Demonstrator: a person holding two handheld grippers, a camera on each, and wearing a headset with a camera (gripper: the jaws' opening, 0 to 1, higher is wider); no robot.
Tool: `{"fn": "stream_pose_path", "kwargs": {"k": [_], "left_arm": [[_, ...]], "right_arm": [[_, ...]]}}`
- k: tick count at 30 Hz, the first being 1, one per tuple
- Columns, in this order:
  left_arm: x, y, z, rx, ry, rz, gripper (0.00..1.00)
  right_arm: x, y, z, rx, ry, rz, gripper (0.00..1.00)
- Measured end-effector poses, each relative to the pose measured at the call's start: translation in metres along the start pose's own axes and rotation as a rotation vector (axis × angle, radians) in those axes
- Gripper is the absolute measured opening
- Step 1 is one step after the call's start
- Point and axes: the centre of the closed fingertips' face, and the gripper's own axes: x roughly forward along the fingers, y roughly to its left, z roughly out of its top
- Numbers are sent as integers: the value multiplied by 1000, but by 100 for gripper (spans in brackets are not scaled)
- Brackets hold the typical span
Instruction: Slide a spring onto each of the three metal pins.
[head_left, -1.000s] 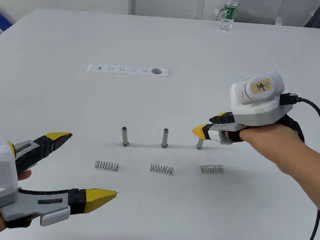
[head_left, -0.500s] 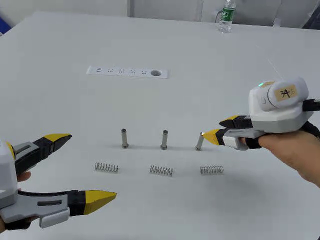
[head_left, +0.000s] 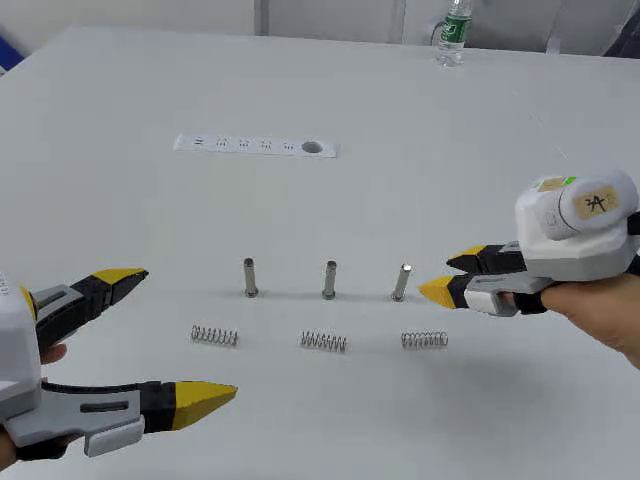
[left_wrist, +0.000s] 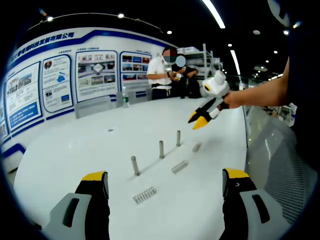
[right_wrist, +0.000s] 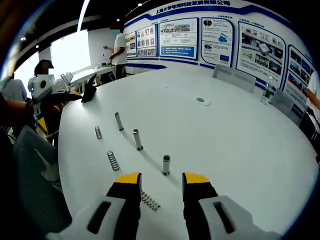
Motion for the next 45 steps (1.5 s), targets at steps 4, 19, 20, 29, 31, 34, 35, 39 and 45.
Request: {"fn": "stream_pose_path", "kwargs": {"k": [4, 19, 20, 29, 31, 34, 35, 39, 45], "left_arm": [[1, 0, -1, -2, 3, -2, 96], [1, -1, -4, -10, 9, 2, 95], [2, -1, -4, -9, 10, 2, 95], [4, -3, -3, -7, 12, -2, 95], [4, -3, -3, -8, 12, -4, 95], [5, -4, -3, -8, 14, -6, 95], [5, -4, -3, -9, 15, -6, 95], [6, -5, -5, -11, 18, -7, 94], [6, -4, -6, -15, 23, -6, 94]], "right_arm": [[1, 3, -5, -20, 17, 26, 33], [9, 21, -44, -109, 152, 175, 30], [10, 22, -48, -112, 162, 182, 29], [13, 22, -63, -185, 222, 217, 26], [14, 21, -65, -201, 232, 225, 25], [17, 20, -70, -231, 251, 231, 24], [18, 20, -71, -237, 256, 239, 24], [21, 20, -74, -254, 269, 251, 23], [24, 18, -78, -266, 290, 262, 21]]}}
